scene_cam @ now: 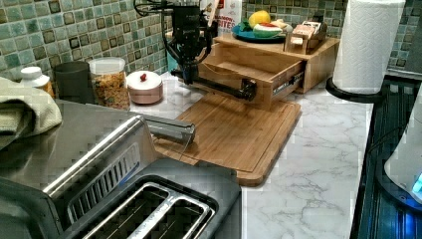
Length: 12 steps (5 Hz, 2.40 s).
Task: Close the drawer.
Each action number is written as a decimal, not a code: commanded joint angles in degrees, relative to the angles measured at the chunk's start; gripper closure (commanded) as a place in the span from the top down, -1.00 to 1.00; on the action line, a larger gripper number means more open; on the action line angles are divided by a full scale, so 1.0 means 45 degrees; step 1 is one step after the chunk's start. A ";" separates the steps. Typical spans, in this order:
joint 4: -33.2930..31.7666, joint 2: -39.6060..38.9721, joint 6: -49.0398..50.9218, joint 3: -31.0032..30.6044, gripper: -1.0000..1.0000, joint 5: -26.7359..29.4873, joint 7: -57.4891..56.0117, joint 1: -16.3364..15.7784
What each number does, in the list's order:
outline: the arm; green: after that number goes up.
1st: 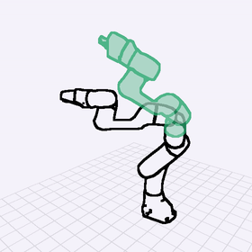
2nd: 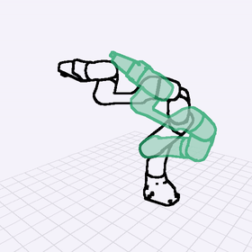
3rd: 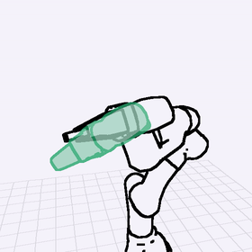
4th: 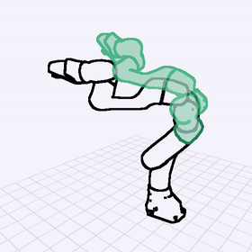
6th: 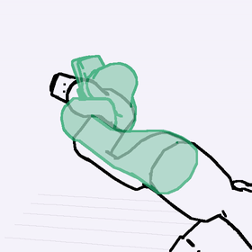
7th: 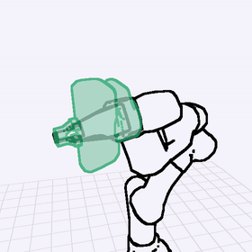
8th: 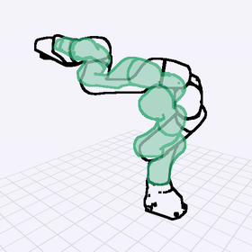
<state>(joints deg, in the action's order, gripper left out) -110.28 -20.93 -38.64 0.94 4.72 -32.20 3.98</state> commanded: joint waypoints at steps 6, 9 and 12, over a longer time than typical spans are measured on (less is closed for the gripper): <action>0.0762 -0.0956 -0.0549 0.0661 -1.00 -0.0578 -0.2271 0.1366; 0.2733 -0.1650 0.1102 0.2132 -1.00 -0.0885 -0.5495 0.2907; 0.2554 -0.1648 0.0072 0.3249 -1.00 -0.0991 -0.7260 0.4376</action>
<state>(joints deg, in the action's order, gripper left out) -103.74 -28.35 -34.80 8.39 3.58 -59.09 13.30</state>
